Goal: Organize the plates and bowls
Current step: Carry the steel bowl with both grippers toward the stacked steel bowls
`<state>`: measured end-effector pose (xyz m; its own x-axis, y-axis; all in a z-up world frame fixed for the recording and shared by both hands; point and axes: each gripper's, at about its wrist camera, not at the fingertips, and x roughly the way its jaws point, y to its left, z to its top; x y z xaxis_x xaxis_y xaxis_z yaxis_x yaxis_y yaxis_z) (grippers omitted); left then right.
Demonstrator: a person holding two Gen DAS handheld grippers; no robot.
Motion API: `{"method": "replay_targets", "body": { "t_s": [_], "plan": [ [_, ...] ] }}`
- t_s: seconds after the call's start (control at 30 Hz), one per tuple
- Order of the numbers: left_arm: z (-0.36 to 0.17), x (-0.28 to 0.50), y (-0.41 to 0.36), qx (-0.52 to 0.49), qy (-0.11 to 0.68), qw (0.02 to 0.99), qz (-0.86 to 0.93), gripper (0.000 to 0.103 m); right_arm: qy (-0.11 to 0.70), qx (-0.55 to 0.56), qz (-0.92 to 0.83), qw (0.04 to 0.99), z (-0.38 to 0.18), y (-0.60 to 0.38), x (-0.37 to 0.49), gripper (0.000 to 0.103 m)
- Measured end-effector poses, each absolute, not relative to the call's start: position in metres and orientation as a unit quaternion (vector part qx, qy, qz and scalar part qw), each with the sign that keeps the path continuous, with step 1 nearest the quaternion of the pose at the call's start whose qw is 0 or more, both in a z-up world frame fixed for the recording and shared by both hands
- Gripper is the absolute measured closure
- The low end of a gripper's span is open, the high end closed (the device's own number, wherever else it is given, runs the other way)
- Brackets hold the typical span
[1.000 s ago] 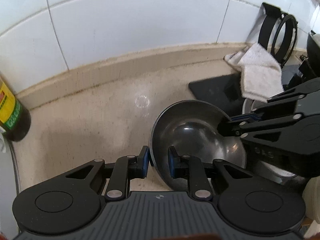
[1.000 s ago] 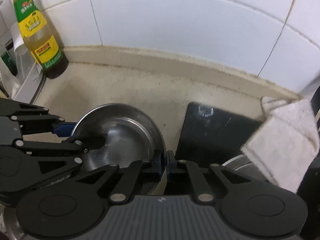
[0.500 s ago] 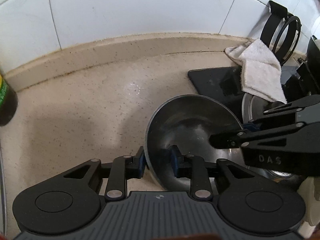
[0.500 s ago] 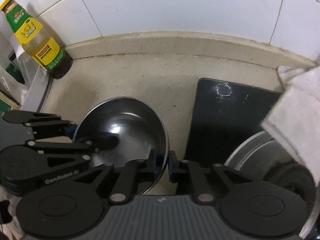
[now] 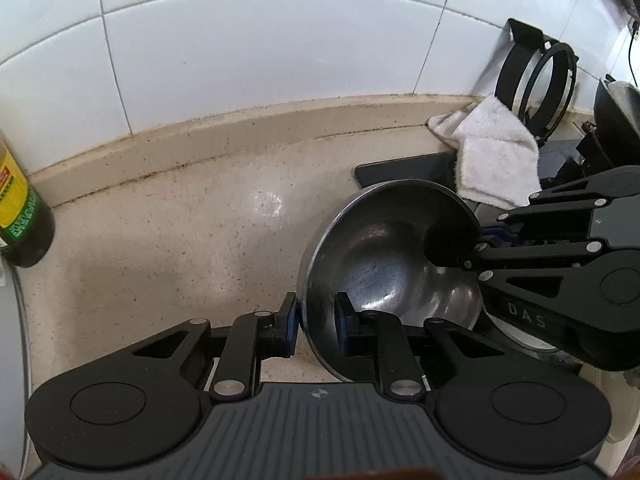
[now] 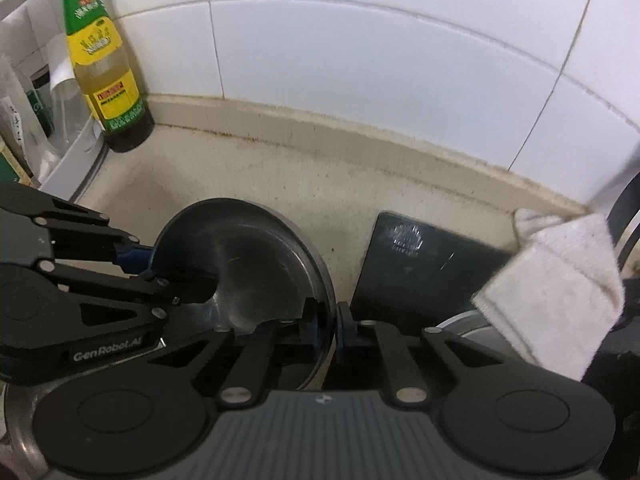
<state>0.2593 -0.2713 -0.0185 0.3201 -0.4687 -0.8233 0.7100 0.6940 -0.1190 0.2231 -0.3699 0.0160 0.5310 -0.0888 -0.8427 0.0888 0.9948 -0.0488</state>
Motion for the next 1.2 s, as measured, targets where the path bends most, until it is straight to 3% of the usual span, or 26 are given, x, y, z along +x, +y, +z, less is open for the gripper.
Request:
{"method": "replay_targets", "body": {
  "t_s": [0.47,1.2],
  "plan": [
    [0.019,0.229,-0.249,0.129,0.414,0.819,-0.376,0.078,0.447,-0.038,-0.057,0.892,0.055,-0.341,0.197,0.093],
    [0.060,0.170,-0.185,0.135,0.375,0.827,-0.396,0.077,0.445,-0.002,-0.027,0.895,0.096,-0.291,0.144,0.093]
  ]
}}
